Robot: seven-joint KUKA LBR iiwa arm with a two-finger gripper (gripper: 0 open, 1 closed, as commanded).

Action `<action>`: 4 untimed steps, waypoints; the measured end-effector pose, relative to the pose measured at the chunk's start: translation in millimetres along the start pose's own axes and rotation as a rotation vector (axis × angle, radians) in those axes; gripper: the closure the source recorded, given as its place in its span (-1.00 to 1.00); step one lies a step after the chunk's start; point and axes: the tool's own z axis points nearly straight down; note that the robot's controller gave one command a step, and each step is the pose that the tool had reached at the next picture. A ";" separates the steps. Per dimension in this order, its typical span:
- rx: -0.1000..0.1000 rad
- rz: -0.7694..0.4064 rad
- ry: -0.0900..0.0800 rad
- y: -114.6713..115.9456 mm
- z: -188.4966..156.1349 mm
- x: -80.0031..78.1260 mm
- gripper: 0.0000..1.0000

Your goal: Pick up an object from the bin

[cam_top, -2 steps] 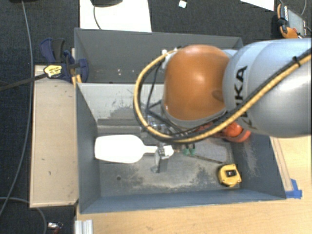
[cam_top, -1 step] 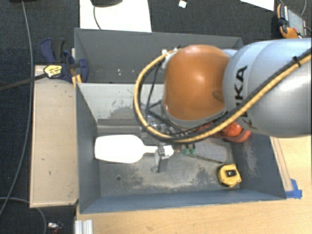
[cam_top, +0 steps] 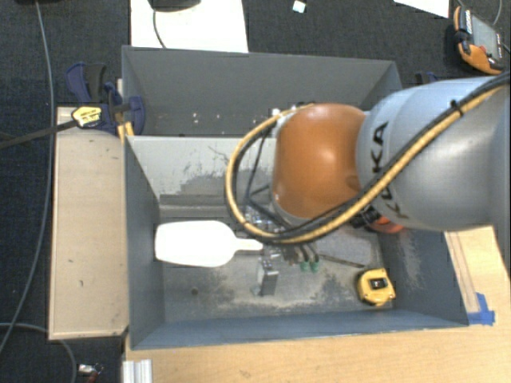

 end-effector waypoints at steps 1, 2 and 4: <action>-0.003 0.114 -0.007 12.6 48.7 2.0 -1.00; -0.002 0.000 -0.009 -15.7 -64.0 -55.4 -1.00; -0.006 0.108 -0.030 -4.6 5.4 -63.8 -1.00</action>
Offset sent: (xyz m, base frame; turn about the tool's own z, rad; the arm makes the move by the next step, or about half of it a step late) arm 0.0786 -0.0193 0.0998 -0.0376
